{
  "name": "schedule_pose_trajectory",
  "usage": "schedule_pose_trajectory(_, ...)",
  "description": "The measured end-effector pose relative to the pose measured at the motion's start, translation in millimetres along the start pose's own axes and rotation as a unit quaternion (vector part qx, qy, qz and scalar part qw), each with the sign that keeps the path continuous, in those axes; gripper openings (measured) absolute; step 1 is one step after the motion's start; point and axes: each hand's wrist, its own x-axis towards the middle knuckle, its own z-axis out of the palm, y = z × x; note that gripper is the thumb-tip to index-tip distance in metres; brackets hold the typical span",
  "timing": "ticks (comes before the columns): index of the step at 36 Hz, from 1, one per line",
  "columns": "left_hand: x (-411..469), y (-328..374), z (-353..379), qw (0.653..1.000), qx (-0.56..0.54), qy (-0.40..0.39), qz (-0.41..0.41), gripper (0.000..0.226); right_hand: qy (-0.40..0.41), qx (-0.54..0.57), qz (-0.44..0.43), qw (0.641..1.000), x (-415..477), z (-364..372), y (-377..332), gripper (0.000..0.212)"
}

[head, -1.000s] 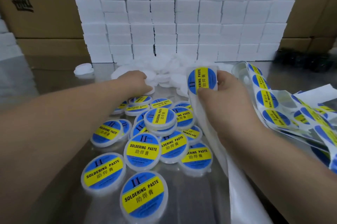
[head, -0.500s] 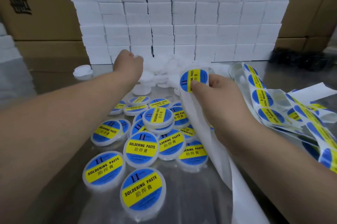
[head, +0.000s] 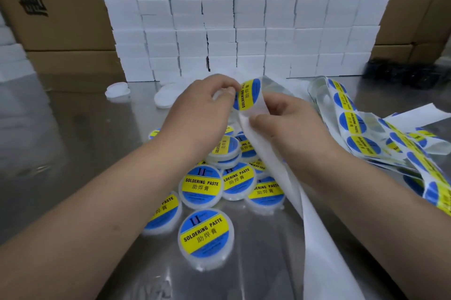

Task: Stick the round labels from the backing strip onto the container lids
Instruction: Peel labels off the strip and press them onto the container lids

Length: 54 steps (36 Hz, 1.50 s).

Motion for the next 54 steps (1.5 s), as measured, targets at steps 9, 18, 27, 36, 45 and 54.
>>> schedule_pose_trajectory(9, -8.0, -10.0, -8.5, 0.986, 0.147, -0.028, 0.077, 0.012, 0.02, -0.065, -0.051, 0.996, 0.0, 4.0, 1.1, 0.012)
schedule_pose_trajectory(18, -8.4, -10.8, -14.4, 0.985, 0.138, -0.033, 0.102, 0.01, -0.043, -0.003, -0.047, 0.998, -3.6, 4.7, 2.4, 0.019)
schedule_pose_trajectory(27, 2.6, -21.6, -14.0, 0.996, -0.004, 0.084, -0.028, 0.019, -0.04, -0.037, -0.057, 0.997, -0.4, 4.3, 5.0, 0.035)
schedule_pose_trajectory(36, 8.7, -32.2, -22.5, 0.984, -0.003, 0.16, -0.079, 0.027, 0.102, -0.129, -0.087, 0.983, 2.7, -1.8, 12.2, 0.075)
schedule_pose_trajectory(45, -2.1, -28.2, -14.8, 0.985, 0.111, 0.132, 0.017, 0.027, 0.114, -0.135, -0.107, 0.978, 3.5, -1.8, 8.8, 0.042)
schedule_pose_trajectory(54, -4.8, -25.5, -13.9, 0.979, 0.131, 0.138, 0.073, 0.032, 0.084, -0.008, -0.025, 0.996, 0.8, -2.6, 2.9, 0.029)
